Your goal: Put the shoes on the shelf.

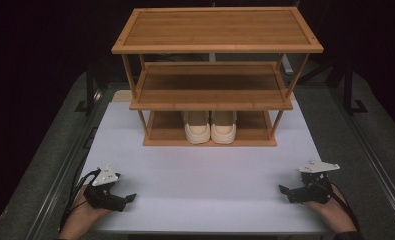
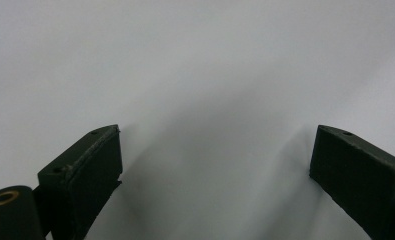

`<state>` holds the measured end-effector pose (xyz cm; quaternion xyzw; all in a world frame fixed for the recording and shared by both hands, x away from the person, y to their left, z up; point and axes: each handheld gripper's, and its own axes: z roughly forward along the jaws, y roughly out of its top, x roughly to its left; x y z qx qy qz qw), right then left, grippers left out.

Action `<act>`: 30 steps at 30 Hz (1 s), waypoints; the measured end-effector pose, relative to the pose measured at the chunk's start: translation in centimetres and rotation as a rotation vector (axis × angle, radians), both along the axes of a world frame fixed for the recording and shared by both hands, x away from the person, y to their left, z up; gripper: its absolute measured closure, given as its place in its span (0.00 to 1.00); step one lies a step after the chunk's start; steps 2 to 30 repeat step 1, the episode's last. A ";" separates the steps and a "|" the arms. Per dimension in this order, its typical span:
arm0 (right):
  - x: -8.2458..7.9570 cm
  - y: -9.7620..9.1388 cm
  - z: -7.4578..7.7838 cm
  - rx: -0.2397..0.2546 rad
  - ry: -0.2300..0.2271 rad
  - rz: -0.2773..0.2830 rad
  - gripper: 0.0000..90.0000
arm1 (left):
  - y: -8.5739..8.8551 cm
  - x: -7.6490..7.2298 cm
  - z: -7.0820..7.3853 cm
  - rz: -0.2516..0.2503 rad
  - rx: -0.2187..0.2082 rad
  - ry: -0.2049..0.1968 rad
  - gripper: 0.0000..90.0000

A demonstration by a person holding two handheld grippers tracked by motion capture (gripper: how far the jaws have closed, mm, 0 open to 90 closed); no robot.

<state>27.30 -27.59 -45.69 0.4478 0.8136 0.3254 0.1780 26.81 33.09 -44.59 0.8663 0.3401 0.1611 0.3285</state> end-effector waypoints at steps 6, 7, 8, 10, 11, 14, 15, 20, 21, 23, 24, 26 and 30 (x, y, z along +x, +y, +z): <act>0.1 0.0 0.0 0.001 0.003 0.005 0.00 | 0.0 0.0 0.0 0.009 0.003 -0.003 0.04; 0.1 0.0 0.0 0.001 0.003 0.005 0.00 | 0.0 0.0 0.0 0.009 0.003 -0.003 0.04; 0.1 0.0 0.0 0.001 0.003 0.005 0.00 | 0.0 0.0 0.0 0.009 0.003 -0.003 0.04; 0.1 0.0 0.0 0.001 0.003 0.005 0.00 | 0.0 0.0 0.0 0.009 0.003 -0.003 0.04; 0.1 0.0 0.0 0.001 0.003 0.005 0.00 | 0.0 0.0 0.0 0.009 0.003 -0.003 0.04; 0.1 0.0 0.0 0.001 0.003 0.005 0.00 | 0.0 0.0 0.0 0.009 0.003 -0.003 0.04; 0.1 0.0 0.0 0.001 0.003 0.005 0.00 | 0.0 0.0 0.0 0.009 0.003 -0.003 0.04; 0.1 0.0 0.0 0.001 0.003 0.005 0.00 | 0.0 0.0 0.0 0.009 0.003 -0.003 0.04; 0.1 0.0 0.0 0.001 0.003 0.005 0.00 | 0.0 0.0 0.0 0.009 0.003 -0.003 0.04; 0.1 0.0 0.0 0.001 0.003 0.005 0.00 | 0.0 0.0 0.0 0.009 0.003 -0.003 0.04; 0.1 0.0 0.0 0.001 0.003 0.005 0.00 | 0.0 0.0 0.0 0.009 0.003 -0.003 0.04; 0.1 0.0 0.0 0.001 0.003 0.005 0.00 | 0.0 0.0 0.0 0.009 0.003 -0.003 0.04; 0.1 0.0 0.0 0.001 0.003 0.005 0.00 | 0.0 0.0 0.0 0.009 0.003 -0.003 0.04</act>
